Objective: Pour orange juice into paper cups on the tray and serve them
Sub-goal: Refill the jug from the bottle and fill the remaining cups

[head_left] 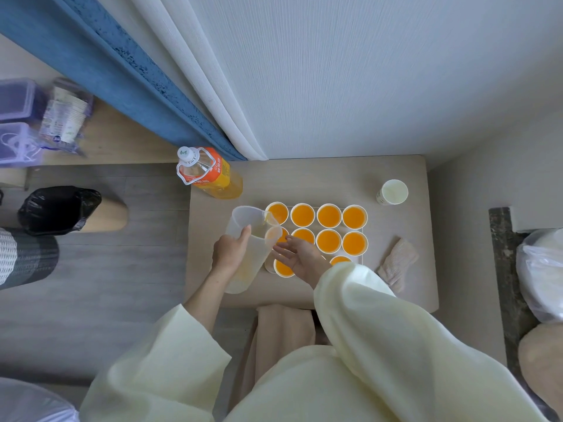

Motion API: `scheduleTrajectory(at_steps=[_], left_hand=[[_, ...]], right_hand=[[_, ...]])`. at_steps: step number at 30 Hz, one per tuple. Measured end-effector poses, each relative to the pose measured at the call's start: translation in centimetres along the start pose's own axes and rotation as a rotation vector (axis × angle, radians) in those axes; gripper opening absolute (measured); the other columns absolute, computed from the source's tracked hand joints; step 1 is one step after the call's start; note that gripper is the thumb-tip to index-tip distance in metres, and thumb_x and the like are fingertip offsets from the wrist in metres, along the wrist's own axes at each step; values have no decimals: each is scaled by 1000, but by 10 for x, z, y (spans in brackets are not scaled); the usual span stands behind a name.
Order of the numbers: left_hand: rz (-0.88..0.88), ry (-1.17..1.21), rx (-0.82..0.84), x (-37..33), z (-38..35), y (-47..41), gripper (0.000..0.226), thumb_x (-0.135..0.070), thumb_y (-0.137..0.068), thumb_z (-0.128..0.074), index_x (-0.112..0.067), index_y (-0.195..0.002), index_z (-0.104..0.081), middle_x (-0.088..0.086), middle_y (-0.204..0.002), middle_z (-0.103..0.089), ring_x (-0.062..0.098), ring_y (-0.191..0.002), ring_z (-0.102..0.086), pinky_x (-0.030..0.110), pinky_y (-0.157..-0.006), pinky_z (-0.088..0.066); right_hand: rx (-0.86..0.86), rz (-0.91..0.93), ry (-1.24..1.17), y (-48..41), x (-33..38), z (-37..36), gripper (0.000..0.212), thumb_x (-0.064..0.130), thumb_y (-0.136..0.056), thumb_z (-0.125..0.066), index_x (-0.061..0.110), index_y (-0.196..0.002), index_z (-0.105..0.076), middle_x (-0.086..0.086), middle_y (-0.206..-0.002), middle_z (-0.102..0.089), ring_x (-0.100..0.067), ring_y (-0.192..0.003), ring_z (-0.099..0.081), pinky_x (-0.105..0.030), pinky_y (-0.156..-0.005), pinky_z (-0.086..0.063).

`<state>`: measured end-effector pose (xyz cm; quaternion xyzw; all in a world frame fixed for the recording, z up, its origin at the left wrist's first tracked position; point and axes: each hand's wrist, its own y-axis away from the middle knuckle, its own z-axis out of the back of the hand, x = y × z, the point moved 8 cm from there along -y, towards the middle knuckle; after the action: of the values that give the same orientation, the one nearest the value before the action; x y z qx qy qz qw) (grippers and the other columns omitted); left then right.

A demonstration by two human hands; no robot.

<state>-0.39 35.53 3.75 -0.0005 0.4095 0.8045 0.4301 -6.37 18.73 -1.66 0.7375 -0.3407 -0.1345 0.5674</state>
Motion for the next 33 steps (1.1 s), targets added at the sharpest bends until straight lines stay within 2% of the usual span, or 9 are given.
scheduleTrajectory(at_steps=[2, 5, 9, 12, 18, 22, 26, 30, 33], left_hand=[[-29, 6, 4, 5, -2, 7, 59, -53, -95, -46, -8, -56, -43, 8, -60, -49, 24, -62, -50, 32, -55, -34], [-52, 29, 16, 12, -4, 18, 60, -52, -94, -48, -8, -54, -40, 9, -57, -46, 21, -56, -45, 31, -53, -33], [-111, 32, 66, 9, -14, 40, 57, -51, -93, -51, -11, -56, -34, 6, -57, -37, 17, -55, -37, 31, -54, -28], [-141, 48, 107, 4, -25, 57, 57, -53, -91, -52, -13, -57, -30, 6, -58, -33, 18, -56, -35, 30, -55, -27], [-151, 44, 154, -9, -53, 82, 57, -60, -88, -51, -12, -61, -35, 6, -59, -35, 18, -57, -37, 31, -57, -31], [-147, 29, 136, -26, -71, 100, 58, -55, -91, -53, -17, -56, -26, -1, -55, -28, 15, -53, -31, 29, -55, -26], [-151, 3, 107, -41, -83, 111, 56, -51, -94, -52, -16, -55, -31, -3, -54, -31, 12, -51, -33, 26, -51, -25], [-132, -24, 103, -46, -95, 112, 53, -53, -94, -49, -9, -66, -44, 0, -56, -35, 13, -52, -38, 24, -51, -29], [-125, -48, 89, -52, -100, 112, 55, -52, -95, -48, -13, -59, -35, -1, -57, -35, 11, -52, -36, 23, -50, -27]], right_hand=[[1, -14, 34, 3, -3, 5, 44, 4, -99, -46, 5, -143, -37, -19, -123, -57, -33, -108, -63, -46, -91, -55], [26, -35, 107, 8, -8, 17, 37, 8, -99, -50, 5, -135, -44, -19, -121, -59, -31, -101, -66, -41, -83, -58], [61, -22, 199, 19, -6, 37, 17, 17, -93, -63, 6, -106, -62, -16, -102, -65, -28, -95, -67, -39, -85, -57], [49, -18, 258, 24, -5, 57, 23, 20, -90, -67, 5, -108, -66, -16, -103, -68, -27, -98, -68, -37, -80, -59], [-32, -19, 221, 39, 2, 99, 15, 11, -93, -61, 3, -105, -63, -14, -94, -68, -26, -89, -68, -36, -71, -59], [-79, -38, 151, 43, 0, 125, 9, 7, -93, -61, 1, -100, -60, -20, -103, -65, -30, -92, -67, -37, -72, -59], [-82, -42, 66, 45, -3, 141, 9, 5, -92, -61, 0, -99, -59, -20, -97, -63, -30, -88, -65, -40, -77, -58], [-66, -35, 0, 46, -5, 148, 10, 7, -93, -62, 0, -99, -59, -18, -97, -63, -28, -88, -65, -38, -74, -57], [-60, -20, -29, 45, -5, 150, 13, 9, -93, -62, 1, -102, -60, -18, -99, -63, -27, -89, -64, -36, -74, -57]])
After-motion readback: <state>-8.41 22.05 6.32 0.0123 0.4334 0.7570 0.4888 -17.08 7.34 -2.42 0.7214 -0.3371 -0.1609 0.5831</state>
